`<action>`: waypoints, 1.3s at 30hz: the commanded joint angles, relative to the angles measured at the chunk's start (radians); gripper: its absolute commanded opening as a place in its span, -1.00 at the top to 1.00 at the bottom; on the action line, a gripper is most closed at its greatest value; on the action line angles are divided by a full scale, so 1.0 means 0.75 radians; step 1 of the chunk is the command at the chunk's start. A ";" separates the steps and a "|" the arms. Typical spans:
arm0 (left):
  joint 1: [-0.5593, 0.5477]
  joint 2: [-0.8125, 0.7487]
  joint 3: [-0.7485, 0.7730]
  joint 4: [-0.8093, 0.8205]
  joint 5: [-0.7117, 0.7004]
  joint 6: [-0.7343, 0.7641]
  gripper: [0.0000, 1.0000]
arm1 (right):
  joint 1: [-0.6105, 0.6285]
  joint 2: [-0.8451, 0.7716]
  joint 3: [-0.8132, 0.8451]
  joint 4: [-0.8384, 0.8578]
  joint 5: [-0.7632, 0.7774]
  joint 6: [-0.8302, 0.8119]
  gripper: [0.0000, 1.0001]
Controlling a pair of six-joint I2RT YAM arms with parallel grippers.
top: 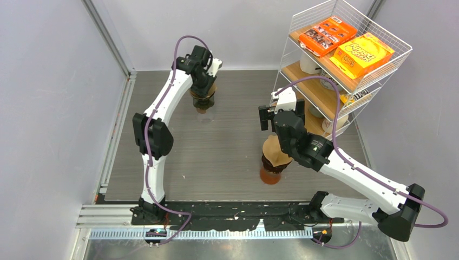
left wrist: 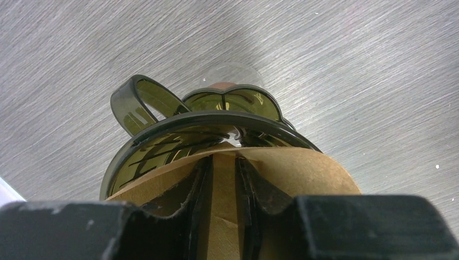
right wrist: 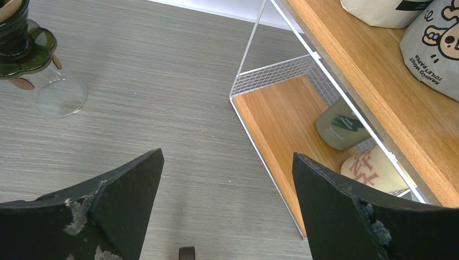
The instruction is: Place the coffee filter in the dripper
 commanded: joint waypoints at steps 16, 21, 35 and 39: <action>0.001 -0.134 0.001 0.037 -0.030 -0.045 0.46 | -0.005 -0.029 -0.002 0.030 0.029 0.008 -0.91; 0.001 -0.158 -0.006 0.042 -0.044 -0.048 0.43 | -0.004 -0.036 -0.002 0.031 0.035 0.006 -0.91; 0.001 -0.375 0.073 0.072 -0.109 -0.158 0.30 | -0.004 -0.039 0.012 0.030 0.059 0.005 -0.91; 0.001 -0.586 -0.064 0.182 -0.157 -0.242 -0.01 | -0.004 -0.045 0.010 0.031 0.088 0.025 -0.91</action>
